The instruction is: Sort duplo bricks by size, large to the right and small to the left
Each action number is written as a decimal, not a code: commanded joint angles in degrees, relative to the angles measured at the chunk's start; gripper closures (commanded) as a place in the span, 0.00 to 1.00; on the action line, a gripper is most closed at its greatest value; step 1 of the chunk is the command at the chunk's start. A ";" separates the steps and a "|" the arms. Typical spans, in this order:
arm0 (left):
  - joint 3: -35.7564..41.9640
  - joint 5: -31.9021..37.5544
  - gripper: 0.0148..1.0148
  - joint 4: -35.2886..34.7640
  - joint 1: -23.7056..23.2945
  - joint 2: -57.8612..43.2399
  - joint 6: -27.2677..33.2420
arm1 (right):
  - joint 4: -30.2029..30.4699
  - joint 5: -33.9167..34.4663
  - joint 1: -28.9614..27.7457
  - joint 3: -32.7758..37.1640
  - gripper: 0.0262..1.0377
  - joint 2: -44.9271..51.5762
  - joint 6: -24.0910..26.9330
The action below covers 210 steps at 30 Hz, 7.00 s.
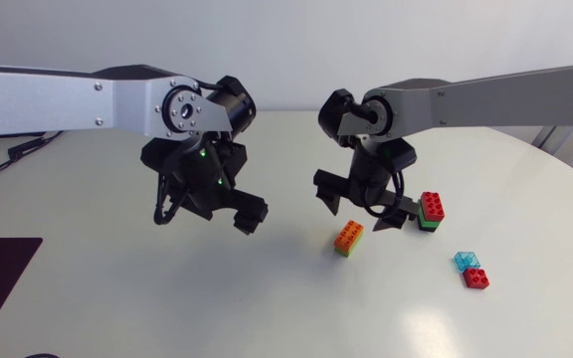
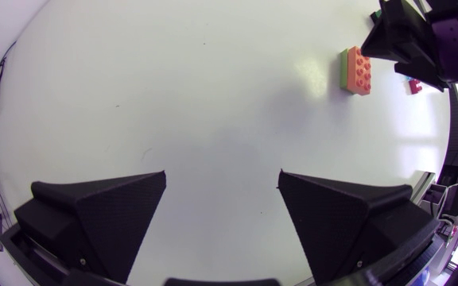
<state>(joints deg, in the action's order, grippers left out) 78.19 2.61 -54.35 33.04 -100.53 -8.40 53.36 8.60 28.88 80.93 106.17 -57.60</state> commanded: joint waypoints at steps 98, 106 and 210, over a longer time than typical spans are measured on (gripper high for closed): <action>-3.05 0.20 0.03 1.79 -0.25 -3.36 0.76 | -12.23 -6.05 -11.31 -9.21 0.63 8.18 26.93; -2.96 0.20 0.03 1.79 -0.08 -3.53 0.76 | -10.12 -5.44 -21.50 -3.32 0.63 10.90 38.44; -14.47 -0.24 0.03 7.85 -3.51 7.54 2.52 | -2.56 -16.95 -8.58 -20.02 0.31 -20.48 66.83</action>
<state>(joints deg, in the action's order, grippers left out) 65.10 2.57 -46.26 30.20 -94.54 -5.82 49.15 -7.66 18.87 57.41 86.08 12.38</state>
